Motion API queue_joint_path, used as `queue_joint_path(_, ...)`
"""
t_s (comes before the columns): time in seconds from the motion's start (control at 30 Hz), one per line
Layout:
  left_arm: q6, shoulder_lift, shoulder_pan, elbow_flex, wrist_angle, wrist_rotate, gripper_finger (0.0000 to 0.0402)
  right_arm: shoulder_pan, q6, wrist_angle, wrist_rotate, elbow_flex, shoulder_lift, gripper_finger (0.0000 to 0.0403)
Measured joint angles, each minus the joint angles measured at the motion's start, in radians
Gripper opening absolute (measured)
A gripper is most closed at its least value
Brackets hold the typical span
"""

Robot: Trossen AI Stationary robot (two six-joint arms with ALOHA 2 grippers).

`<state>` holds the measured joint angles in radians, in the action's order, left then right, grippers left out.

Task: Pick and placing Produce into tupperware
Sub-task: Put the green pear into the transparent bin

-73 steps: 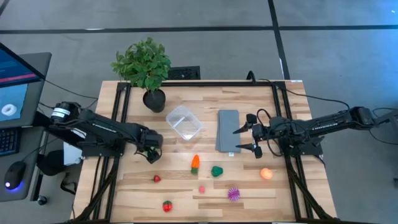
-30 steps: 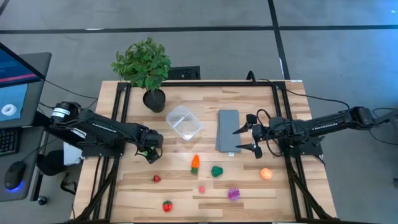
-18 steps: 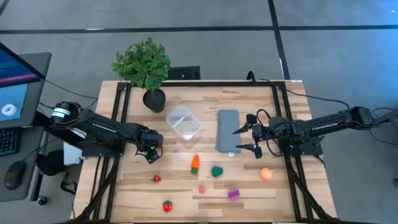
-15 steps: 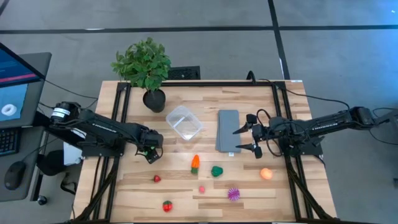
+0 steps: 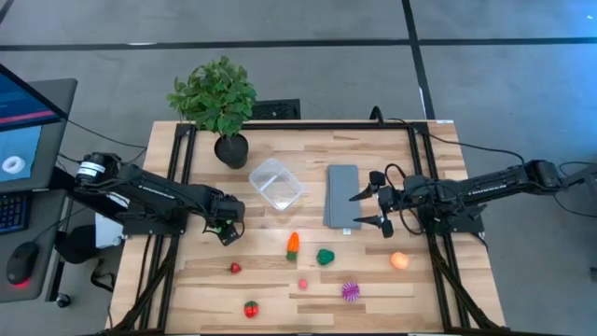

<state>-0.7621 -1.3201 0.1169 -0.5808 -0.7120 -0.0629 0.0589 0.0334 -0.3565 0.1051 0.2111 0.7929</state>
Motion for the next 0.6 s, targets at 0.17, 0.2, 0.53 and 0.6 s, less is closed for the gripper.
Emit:
queue_joint_path(0.17, 0.000, 0.000, 0.000, 0.000, 0.000, -0.003, 0.0250, 0.000, 0.000, 0.000, 0.000, 0.000, 0.000, 0.0317)
queue_joint_path(0.2, 0.000, 0.000, 0.000, 0.000, 0.000, -0.003, 0.0245, 0.000, 0.000, 0.000, 0.000, 0.000, 0.000, 0.0317)
queue_joint_path(0.53, 0.000, 0.001, 0.000, 0.000, -0.001, -0.003, 0.0212, 0.000, 0.000, 0.004, 0.000, 0.000, 0.000, 0.0317)
queue_joint_path(0.6, 0.000, 0.001, 0.000, 0.000, -0.001, -0.003, 0.0214, 0.000, 0.000, 0.005, 0.000, 0.000, 0.000, 0.0317)
